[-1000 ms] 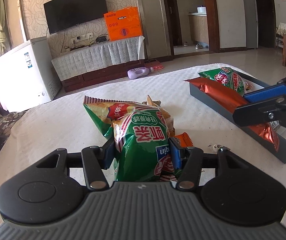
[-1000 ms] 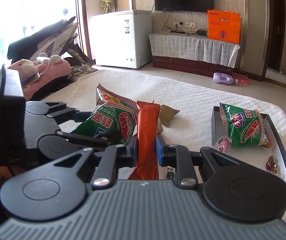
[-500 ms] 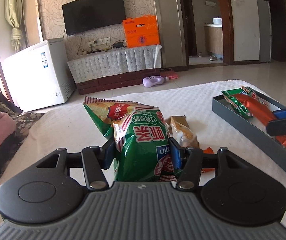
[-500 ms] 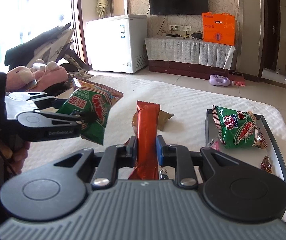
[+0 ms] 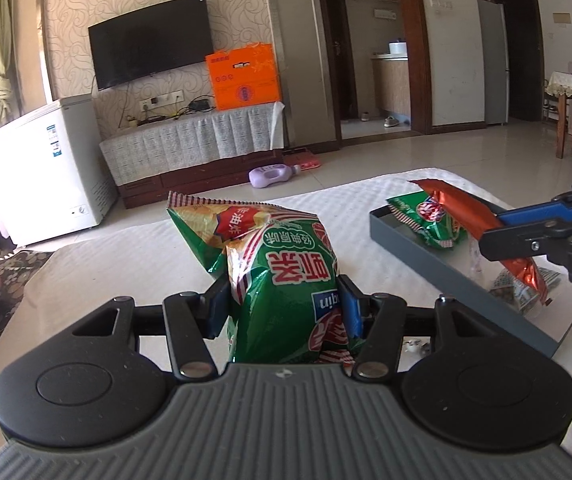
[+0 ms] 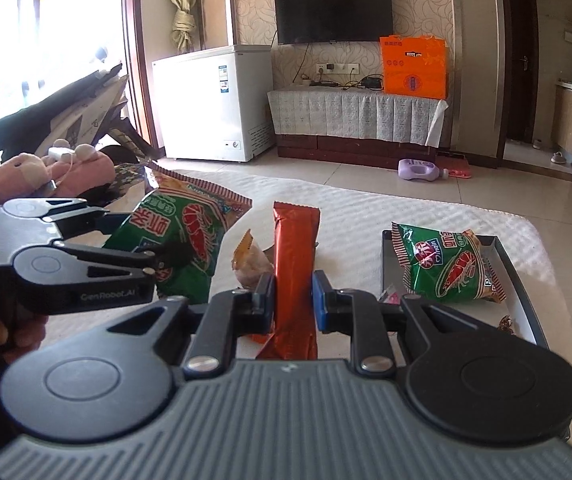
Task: Organize snacks
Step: 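Carry the green chip bag and orange bar over the grey box with both tools, then lower the green bag and orange bar into the box and open both tools, then withdraw both tools from the box toward the remaining snacks, then grasp the small white panda figure with the right tool, then grasp the orange square snack packet with the left tool while the right tool carries the panda toward the box, then carry the orange packet and panda figure over the grey box with both tools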
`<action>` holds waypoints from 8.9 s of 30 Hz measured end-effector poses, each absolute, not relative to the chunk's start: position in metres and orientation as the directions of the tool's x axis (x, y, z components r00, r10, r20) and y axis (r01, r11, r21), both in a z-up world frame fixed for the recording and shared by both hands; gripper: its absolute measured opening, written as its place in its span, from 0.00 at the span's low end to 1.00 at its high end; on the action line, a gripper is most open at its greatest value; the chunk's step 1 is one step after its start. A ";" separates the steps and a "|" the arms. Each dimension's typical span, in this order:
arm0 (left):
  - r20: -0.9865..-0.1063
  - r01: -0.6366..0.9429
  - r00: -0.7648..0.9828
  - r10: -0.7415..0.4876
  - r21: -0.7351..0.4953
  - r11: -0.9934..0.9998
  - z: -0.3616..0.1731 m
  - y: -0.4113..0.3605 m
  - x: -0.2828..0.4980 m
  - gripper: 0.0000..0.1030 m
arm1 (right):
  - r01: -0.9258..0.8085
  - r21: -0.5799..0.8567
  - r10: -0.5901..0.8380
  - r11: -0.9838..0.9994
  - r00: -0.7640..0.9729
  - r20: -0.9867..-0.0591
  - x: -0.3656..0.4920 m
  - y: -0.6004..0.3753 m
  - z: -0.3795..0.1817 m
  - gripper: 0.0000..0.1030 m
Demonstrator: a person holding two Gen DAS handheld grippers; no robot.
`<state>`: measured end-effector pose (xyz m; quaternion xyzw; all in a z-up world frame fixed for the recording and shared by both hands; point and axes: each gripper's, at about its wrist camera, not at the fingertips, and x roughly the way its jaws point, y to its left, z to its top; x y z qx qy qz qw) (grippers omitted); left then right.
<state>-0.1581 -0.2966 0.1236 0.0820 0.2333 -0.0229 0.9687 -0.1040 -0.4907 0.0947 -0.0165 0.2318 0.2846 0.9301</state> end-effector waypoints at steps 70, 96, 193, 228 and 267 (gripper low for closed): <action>-0.598 0.368 0.749 -0.285 0.019 0.930 0.044 -0.458 -0.051 0.74 | -0.170 0.144 0.222 0.975 0.780 -0.585 -0.024 -0.573 0.045 0.23; -0.568 0.370 0.786 -0.245 0.114 0.922 0.060 -0.432 -0.069 0.73 | -0.085 0.228 0.207 0.970 0.781 -0.589 -0.024 -0.593 0.045 0.27; -0.640 0.111 0.768 -0.026 0.094 0.989 0.037 -0.301 -0.096 0.79 | -0.587 0.122 0.536 0.800 0.610 -0.583 -0.085 -0.466 0.077 0.21; -0.646 0.156 0.758 -0.086 0.052 0.986 0.021 -0.312 -0.082 0.47 | -0.590 0.114 0.528 0.799 0.600 -0.600 -0.082 -0.457 0.069 0.21; -0.585 0.127 0.808 -0.077 0.044 0.991 0.063 -0.271 -0.126 0.46 | -0.581 0.114 0.529 0.806 0.621 -0.578 -0.082 -0.453 0.077 0.21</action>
